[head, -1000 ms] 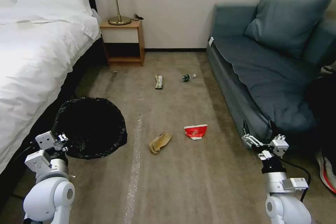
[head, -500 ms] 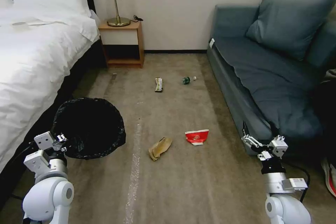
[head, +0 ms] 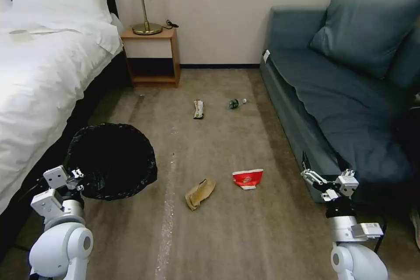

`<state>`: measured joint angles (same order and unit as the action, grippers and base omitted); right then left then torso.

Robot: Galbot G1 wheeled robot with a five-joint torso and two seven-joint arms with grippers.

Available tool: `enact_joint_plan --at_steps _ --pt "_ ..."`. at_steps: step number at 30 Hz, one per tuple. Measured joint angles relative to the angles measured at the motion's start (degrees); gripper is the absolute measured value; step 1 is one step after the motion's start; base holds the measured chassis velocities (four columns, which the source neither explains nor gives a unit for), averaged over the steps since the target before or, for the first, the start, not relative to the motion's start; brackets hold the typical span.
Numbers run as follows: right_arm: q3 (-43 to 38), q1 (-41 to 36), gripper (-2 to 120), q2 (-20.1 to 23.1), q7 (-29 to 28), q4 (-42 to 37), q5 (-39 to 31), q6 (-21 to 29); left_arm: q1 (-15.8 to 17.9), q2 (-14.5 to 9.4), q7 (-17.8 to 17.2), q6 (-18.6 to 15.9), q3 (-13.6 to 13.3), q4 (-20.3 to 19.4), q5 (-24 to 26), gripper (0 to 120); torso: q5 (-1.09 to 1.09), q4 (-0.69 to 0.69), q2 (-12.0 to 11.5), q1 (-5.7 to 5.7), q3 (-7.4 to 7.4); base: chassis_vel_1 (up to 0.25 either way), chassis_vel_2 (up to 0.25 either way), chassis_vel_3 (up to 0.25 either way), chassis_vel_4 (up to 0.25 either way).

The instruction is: Pick up the trash bin, then pick up the garbage on the floor and place it into the trash bin.

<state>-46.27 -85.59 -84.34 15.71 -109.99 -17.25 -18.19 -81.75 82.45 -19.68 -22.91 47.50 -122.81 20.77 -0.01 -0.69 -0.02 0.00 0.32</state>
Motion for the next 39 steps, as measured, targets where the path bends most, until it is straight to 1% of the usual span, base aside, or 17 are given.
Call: enact_joint_plan --at_steps 26,39 --pt "1.05 -0.27 100 0.18 -0.04 0.17 0.75 -0.5 -0.38 0.13 0.23 0.24 0.12 -0.24 -0.15 3 0.0 0.0 0.0 0.01 0.0 -0.066 0.059 0.06 -0.068" --pt "2.24 0.2 100 0.62 -0.24 0.72 1.4 -0.56 0.29 0.17 0.24 0.14 0.49 0.13 0.07 3 0.0 0.0 0.0 0.0 0.0 -0.004 0.003 0.002 -0.003"
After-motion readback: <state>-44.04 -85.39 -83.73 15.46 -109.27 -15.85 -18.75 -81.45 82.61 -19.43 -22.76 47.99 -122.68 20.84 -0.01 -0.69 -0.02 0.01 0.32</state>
